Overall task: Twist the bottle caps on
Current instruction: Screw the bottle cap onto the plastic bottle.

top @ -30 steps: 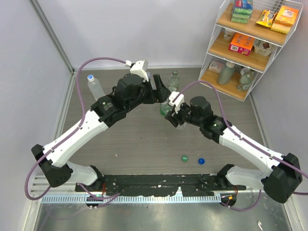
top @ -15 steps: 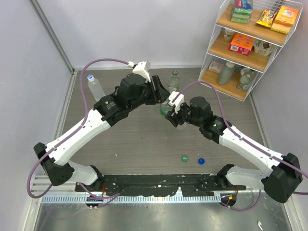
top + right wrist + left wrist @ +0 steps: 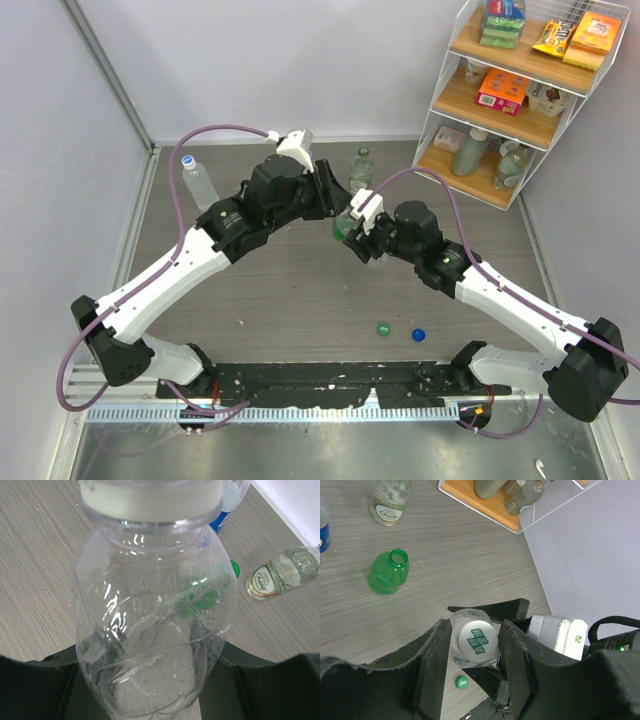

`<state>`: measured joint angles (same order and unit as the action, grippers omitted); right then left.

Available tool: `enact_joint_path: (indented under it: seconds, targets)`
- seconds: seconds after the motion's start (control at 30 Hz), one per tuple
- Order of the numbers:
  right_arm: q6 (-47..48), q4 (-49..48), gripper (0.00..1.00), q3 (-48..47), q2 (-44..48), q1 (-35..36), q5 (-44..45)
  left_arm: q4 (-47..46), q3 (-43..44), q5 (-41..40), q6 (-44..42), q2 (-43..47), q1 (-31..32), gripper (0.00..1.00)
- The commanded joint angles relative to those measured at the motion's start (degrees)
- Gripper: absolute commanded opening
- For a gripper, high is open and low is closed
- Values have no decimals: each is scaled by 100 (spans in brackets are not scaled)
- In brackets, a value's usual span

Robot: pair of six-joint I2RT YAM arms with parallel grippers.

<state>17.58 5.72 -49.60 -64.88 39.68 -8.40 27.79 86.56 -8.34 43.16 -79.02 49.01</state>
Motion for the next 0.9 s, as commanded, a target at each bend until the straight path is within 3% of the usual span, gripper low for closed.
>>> enact_joint_path:
  seconds: [0.0,0.4,0.57,0.67,0.87]
  targets:
    - [-115,-422,1,-120,142,31,50,-230,-78,60,96,1,12,49]
    - [-167,-352,1,-146,134,31,14,-274,-105,262,61,-25,12,32]
    - [-211,-106,1,-260,213,31,-519,-309,-210,806,-561,45,12,20]
    - [-107,166,1,-348,379,31,-1170,-361,-429,1604,-992,211,-41,10]
    - [-80,386,1,-436,626,31,-2525,-1012,-1027,3688,-1968,572,-120,13]
